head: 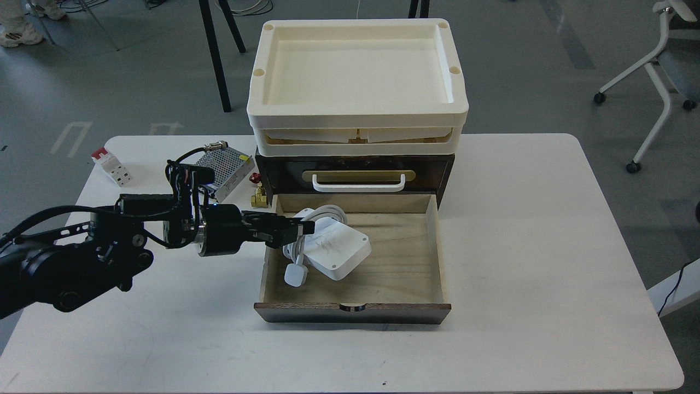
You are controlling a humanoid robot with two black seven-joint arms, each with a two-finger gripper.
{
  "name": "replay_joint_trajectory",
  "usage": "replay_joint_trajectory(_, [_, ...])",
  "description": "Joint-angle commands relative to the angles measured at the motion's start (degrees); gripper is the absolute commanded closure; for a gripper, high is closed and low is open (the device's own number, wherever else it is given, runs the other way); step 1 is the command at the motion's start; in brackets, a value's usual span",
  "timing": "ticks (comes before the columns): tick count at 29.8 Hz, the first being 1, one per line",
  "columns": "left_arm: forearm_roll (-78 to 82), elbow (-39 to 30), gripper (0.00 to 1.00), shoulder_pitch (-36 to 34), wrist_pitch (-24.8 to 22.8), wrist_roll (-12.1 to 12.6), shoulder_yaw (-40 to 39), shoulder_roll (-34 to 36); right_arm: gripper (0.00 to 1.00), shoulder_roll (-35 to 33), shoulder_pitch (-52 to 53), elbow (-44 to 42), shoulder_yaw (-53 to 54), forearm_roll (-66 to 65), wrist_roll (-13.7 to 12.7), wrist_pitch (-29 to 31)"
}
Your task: Put charging cable into cabinet
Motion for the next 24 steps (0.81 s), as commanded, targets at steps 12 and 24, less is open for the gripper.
replay_joint_trajectory(12, [-26.95,-1.65,0.01,2.19,-5.97,0.00,-11.34,9.91,0.00,-1.48,-0.08,-0.18,0.52,-0.17,0.00,10.09])
replay_joint_trajectory(24, [-89.98,12.49,0.01,1.76,-10.44,0.00,-22.24,10.99,0.00,2.90,3.95,5.79,0.78,-4.56,0.00,11.04])
